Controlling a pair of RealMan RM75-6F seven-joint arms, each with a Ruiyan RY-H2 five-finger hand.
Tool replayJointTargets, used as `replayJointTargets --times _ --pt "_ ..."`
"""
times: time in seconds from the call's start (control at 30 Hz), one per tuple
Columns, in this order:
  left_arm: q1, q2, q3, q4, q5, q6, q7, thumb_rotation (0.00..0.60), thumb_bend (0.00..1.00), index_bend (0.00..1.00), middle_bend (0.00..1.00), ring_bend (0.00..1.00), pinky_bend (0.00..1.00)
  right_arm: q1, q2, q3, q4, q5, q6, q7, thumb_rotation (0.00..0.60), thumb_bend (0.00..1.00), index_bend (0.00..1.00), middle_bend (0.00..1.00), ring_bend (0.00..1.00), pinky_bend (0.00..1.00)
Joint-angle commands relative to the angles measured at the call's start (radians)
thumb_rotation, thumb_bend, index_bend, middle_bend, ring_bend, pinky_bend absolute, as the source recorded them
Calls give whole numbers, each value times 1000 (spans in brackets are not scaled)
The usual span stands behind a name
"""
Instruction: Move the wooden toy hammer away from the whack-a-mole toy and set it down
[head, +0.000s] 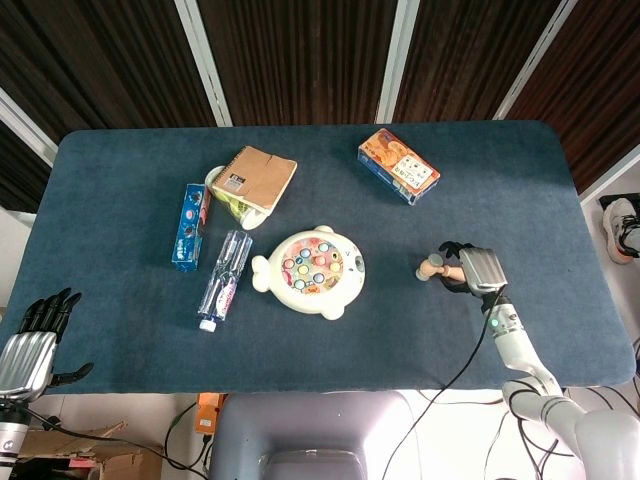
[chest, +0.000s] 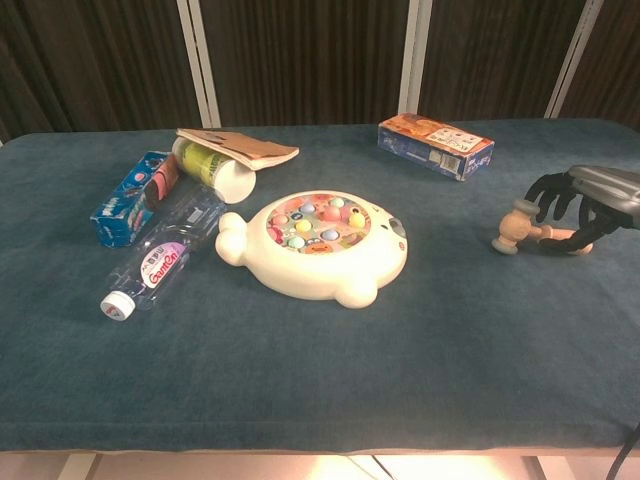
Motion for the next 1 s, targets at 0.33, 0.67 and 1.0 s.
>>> replayJointTargets --times 0.33,0.67,1.0 --pt "1 0 0 1 0 1 -2 600 87 0 0 0 63 -6 5 -8 -6 -11 12 7 600 206 333 385 337 515" --pt "2 2 1 0 3 4 -6 600 88 0 0 0 63 -16 14 -14 -23 -16 21 1 600 200 317 373 332 508" --pt "3 4 0 -1 4 5 -8 600 87 0 0 0 63 -34 35 -21 -49 -22 43 -5 600 178 284 350 299 462"
